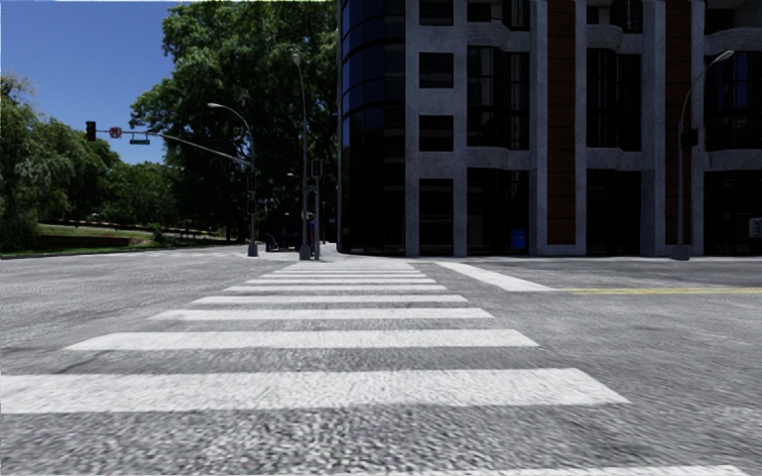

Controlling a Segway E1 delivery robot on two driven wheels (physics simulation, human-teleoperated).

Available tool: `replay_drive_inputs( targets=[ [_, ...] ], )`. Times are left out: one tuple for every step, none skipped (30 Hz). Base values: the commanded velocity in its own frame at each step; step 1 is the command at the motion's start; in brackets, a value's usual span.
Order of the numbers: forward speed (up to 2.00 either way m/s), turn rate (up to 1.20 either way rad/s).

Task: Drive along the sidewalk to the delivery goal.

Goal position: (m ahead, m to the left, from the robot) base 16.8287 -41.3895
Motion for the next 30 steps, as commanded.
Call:
replay_drive_inputs(
  targets=[
    [1.66, 0.00],
    [2.00, 0.00],
    [2.00, 0.00],
    [2.00, 0.00],
    [2.00, 0.00],
    [2.00, 0.00],
    [2.00, 0.00],
    [2.00, 0.07],
    [2.00, 0.07],
    [2.00, 0.10],
    [2.00, 0.14],
    [2.00, 0.17],
    [2.00, 0.18],
    [2.00, 0.18],
    [2.00, 0.19],
    [2.00, 0.19],
    [2.00, 0.11],
    [2.00, 0.02],
    [2.00, 0.02],
    [2.00, 0.00],
    [2.00, 0.00],
    [2.00, 0.00],
    [2.00, 0.00],
    [2.00, 0.00],
    [2.00, 0.00],
    [2.00, 0.00],
    [2.00, 0.00],
    [2.00, 0.00],
    [2.00, 0.00],
    [2.00, 0.00]
  ],
)
